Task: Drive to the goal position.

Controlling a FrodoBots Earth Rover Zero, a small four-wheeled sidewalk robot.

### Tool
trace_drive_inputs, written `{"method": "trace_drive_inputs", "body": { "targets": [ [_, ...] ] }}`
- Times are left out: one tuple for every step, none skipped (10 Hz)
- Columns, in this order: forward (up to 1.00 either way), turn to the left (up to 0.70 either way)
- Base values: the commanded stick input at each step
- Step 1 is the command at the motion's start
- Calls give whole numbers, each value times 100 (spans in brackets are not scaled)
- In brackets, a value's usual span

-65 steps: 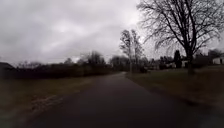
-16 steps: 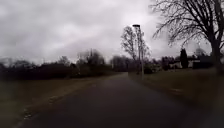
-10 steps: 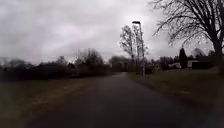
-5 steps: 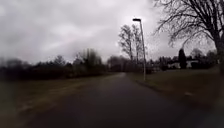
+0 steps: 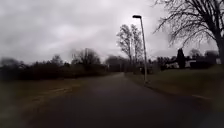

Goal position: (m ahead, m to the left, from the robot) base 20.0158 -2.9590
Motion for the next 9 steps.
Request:
{"method": "trace_drive_inputs", "body": {
  "targets": [
    [100, 0],
    [100, 0],
    [100, 0],
    [100, 0],
    [100, 0],
    [100, 0],
    [100, 0],
    [100, 0],
    [100, 0]
  ]
}}
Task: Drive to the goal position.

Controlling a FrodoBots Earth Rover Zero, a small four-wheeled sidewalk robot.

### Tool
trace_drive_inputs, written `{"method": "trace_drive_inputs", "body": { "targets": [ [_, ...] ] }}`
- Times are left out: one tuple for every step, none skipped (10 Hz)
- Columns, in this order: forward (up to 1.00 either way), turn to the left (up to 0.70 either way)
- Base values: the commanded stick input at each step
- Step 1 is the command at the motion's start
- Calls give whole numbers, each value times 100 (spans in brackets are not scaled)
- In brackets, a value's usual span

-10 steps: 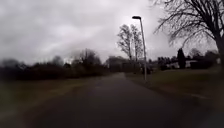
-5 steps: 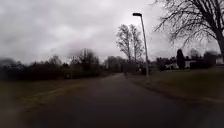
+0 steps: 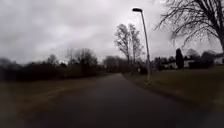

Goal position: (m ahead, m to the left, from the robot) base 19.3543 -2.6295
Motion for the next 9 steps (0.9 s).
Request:
{"method": "trace_drive_inputs", "body": {
  "targets": [
    [100, 0],
    [100, 0],
    [100, 0],
    [100, 0],
    [100, 0],
    [100, 0],
    [100, 0],
    [100, 0],
    [100, 0]
  ]
}}
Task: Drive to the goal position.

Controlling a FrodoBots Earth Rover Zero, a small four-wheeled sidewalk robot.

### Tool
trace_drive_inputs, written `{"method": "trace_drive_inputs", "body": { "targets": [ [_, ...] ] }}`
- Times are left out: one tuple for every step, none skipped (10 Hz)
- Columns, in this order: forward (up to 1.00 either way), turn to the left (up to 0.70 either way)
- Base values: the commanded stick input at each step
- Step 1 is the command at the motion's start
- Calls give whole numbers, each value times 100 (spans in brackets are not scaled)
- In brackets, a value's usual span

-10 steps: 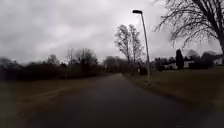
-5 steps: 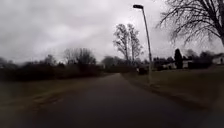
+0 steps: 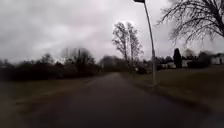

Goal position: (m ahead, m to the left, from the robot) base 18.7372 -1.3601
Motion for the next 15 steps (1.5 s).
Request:
{"method": "trace_drive_inputs", "body": {
  "targets": [
    [100, 0],
    [100, 0],
    [100, 0],
    [100, 0],
    [100, 0],
    [100, 0],
    [100, 0],
    [100, 0],
    [100, 0],
    [100, 0],
    [100, 0],
    [100, 7],
    [100, 40],
    [100, 35],
    [100, 10]
  ]
}}
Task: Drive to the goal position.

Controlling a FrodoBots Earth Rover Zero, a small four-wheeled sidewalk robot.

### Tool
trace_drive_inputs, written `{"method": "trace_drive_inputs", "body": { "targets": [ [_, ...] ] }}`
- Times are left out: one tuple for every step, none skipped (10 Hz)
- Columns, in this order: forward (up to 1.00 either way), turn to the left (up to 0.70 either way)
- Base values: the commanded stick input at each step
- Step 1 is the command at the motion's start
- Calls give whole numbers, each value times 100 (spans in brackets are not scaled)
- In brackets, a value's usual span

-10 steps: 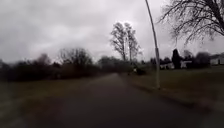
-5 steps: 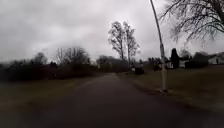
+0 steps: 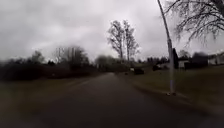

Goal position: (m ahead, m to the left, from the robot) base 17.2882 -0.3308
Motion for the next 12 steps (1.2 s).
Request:
{"method": "trace_drive_inputs", "body": {
  "targets": [
    [100, 0],
    [100, 0],
    [100, 0],
    [100, 0],
    [100, 0],
    [100, 0],
    [100, 0],
    [100, 0],
    [100, 0],
    [100, 0],
    [100, 0],
    [100, 0]
  ]
}}
